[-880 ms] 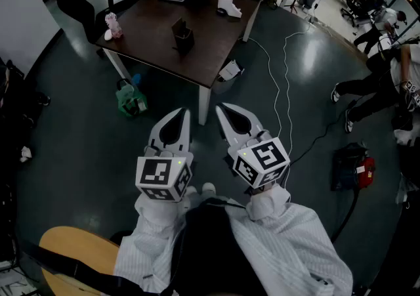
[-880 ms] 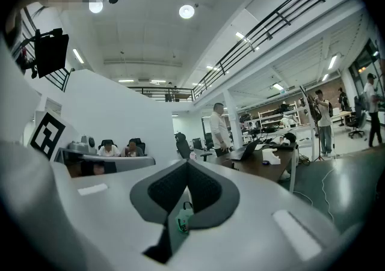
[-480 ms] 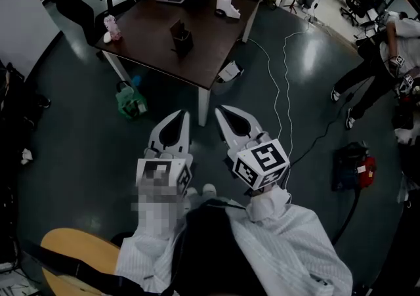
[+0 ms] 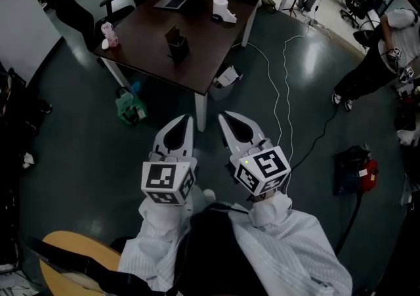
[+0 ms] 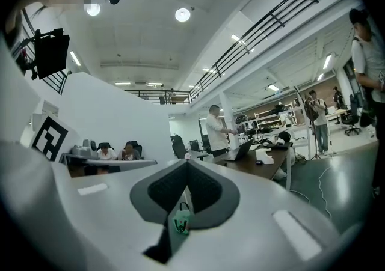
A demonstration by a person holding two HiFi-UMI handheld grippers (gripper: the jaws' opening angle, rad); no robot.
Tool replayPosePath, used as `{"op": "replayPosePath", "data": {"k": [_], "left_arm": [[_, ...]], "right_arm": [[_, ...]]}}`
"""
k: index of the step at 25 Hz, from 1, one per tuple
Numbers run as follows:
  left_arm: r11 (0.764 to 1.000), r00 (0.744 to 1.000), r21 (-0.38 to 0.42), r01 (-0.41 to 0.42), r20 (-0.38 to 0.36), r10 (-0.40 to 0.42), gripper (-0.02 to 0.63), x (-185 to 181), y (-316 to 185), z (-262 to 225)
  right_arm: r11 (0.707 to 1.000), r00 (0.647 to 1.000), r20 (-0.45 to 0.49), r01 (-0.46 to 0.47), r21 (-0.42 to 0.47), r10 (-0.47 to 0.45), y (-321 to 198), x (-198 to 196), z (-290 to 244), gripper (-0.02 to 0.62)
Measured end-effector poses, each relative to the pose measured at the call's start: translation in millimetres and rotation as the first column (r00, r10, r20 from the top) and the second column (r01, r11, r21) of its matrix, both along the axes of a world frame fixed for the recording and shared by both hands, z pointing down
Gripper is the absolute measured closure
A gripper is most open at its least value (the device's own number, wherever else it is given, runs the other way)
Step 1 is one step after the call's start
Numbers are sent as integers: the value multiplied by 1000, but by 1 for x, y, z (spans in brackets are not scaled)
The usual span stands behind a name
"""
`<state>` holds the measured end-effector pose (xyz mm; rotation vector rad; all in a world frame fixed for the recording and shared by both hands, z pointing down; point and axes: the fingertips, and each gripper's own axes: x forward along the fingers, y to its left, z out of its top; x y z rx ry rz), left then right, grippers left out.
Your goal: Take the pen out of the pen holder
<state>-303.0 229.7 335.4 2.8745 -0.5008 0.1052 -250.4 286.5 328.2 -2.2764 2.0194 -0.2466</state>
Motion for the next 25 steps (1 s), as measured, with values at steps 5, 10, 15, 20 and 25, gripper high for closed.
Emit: {"op": "replayPosePath", "data": {"k": [5, 10, 15, 20, 25], "left_arm": [[1000, 1000, -16, -7, 22, 8, 603, 18, -2, 9], [1000, 999, -30, -2, 45, 4, 603, 48, -29, 26], [999, 998, -37, 4, 67, -2, 602, 98, -82, 36], [999, 998, -34, 6, 70, -4, 602, 151, -149, 30], [1000, 995, -18, 13, 98, -11, 602, 192, -205, 27]], "right_arm": [[999, 999, 25, -27, -27, 27, 5, 20, 14, 594], [998, 998, 48, -34, -45, 36, -19, 54, 29, 594], [998, 999, 44, -22, -55, 24, -71, 100, 36, 594], [999, 999, 46, -17, -47, 19, -141, 153, 25, 594], [999, 998, 60, -3, -42, 6, -198, 191, 19, 594]]}}
